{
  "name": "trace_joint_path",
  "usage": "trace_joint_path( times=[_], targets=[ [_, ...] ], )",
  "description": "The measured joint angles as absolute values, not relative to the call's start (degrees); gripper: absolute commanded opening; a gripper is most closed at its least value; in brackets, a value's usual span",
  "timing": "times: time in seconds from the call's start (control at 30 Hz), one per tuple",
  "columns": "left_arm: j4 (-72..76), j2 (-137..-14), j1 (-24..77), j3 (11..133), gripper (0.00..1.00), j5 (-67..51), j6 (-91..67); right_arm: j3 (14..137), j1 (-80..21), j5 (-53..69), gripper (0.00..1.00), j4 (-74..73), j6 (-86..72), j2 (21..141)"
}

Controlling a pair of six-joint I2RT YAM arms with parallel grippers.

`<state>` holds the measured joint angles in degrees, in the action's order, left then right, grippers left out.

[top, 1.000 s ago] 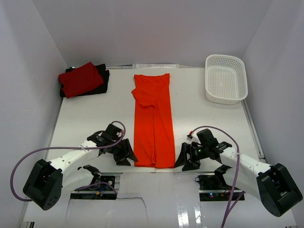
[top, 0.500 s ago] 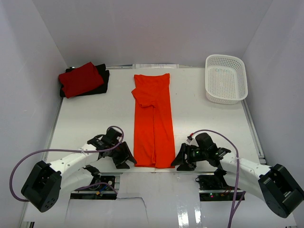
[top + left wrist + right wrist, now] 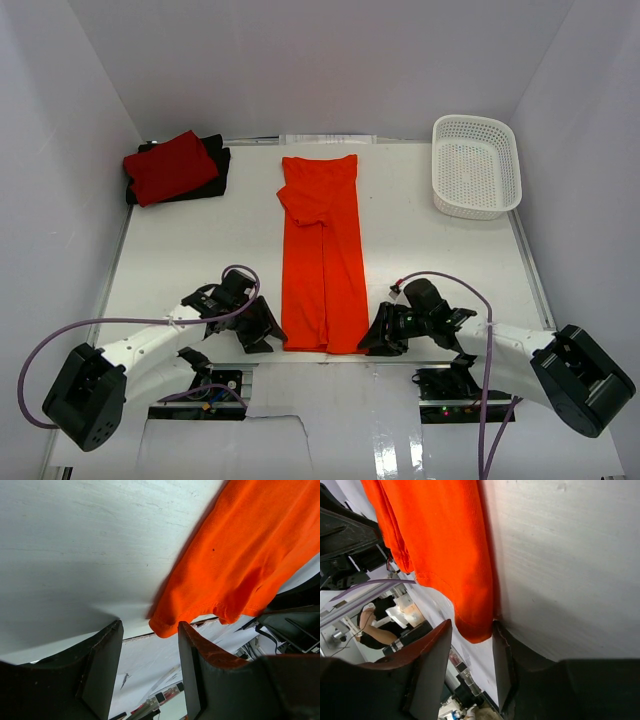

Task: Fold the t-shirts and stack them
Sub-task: Grab the bottom of the folded rectangular tshirt with both arms

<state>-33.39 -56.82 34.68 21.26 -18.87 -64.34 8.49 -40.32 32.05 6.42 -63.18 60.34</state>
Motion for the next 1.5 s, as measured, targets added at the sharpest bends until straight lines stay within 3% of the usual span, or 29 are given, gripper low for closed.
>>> trace_joint_path(
  times=[0.13, 0.17, 0.27, 0.53, 0.77, 1.2, 1.3, 1.43, 1.5],
  targets=[
    [-32.6, -57.2, 34.7, 21.3, 0.59, -18.9, -64.3, 9.0, -40.9, 31.3, 0.36, 6.4, -62.9, 61.0],
    [-32.4, -57.3, 34.7, 21.3, 0.59, -18.9, -64.3, 9.3, -40.9, 31.2, 0.26, 6.4, -62.7, 61.4],
    [-31.9, -57.7, 34.7, 21.3, 0.59, -19.0, -64.3, 10.3, -41.0, 31.0, 0.08, 6.4, -62.1, 62.8],
    [-30.5, -59.6, 34.7, 21.9, 0.60, -19.7, -64.1, 11.1, -41.5, 30.8, 0.08, 6.2, -61.2, 64.1],
    [-29.5, -60.7, 34.7, 21.9, 0.42, -19.9, -63.5, 11.8, -41.8, 30.8, 0.08, 6.1, -60.8, 65.5],
    [-26.0, -63.9, 35.2, 21.8, 0.43, -22.4, -63.0, 12.7, -42.1, 30.8, 0.08, 5.9, -59.8, 66.5],
    [-24.5, -65.4, 35.8, 21.8, 0.33, -23.4, -63.0, 12.9, -42.1, 30.8, 0.08, 5.9, -59.7, 67.0],
    [-23.8, -66.5, 36.2, 21.7, 0.03, -23.6, -62.9, 13.0, -42.1, 30.8, 0.08, 5.8, -59.5, 67.2],
    [-23.5, -66.6, 36.2, 21.6, 0.00, -23.6, -62.9, 13.1, -42.1, 30.7, 0.08, 5.5, -59.5, 67.2]
  ],
)
